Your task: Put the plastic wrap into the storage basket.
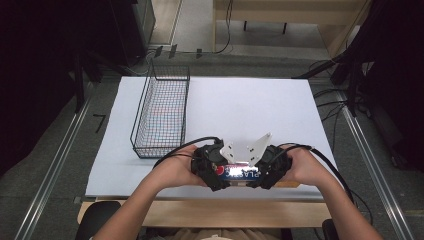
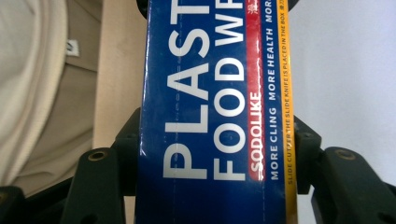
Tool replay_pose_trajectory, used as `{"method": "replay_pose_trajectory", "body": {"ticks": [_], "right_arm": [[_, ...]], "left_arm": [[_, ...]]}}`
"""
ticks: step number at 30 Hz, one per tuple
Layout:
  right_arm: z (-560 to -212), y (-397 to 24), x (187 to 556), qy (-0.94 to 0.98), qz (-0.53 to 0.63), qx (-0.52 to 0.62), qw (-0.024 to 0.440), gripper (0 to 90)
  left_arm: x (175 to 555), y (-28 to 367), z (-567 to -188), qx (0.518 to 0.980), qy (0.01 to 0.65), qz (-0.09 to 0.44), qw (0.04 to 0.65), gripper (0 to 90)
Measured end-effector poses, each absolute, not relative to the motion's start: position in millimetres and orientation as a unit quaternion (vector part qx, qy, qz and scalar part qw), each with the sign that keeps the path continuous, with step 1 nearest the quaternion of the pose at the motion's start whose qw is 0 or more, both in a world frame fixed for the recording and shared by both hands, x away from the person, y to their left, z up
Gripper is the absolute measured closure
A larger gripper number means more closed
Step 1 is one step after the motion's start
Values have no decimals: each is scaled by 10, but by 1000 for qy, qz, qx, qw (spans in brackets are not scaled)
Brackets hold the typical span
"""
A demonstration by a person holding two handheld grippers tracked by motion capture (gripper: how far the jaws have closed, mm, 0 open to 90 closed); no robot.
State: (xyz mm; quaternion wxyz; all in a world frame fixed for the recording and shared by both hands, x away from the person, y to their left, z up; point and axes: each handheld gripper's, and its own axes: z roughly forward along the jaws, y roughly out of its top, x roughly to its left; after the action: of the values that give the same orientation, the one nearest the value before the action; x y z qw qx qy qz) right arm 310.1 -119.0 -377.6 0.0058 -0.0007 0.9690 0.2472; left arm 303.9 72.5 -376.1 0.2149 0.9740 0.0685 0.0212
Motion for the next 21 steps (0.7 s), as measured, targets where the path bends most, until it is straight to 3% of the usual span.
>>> {"method": "replay_pose_trajectory", "body": {"ticks": [4,9,15,17,21], "right_arm": [[-3795,-1178,3095,970,241,-4,10,417],[-3856,-1172,3091,969,248,-17,9,414],[-3885,-1181,3078,967,254,-22,12,403],[-3897,-1199,3045,965,259,-23,33,389],[-3870,-1250,3065,958,287,-15,-5,340]], "left_arm": [[3035,706,-3814,974,68,17,215,293],[2982,701,-3854,975,44,14,216,387],[2946,702,-3856,975,32,40,218,397],[2931,701,-3859,975,29,44,214,399],[2929,709,-3858,975,34,29,217,400]]}}
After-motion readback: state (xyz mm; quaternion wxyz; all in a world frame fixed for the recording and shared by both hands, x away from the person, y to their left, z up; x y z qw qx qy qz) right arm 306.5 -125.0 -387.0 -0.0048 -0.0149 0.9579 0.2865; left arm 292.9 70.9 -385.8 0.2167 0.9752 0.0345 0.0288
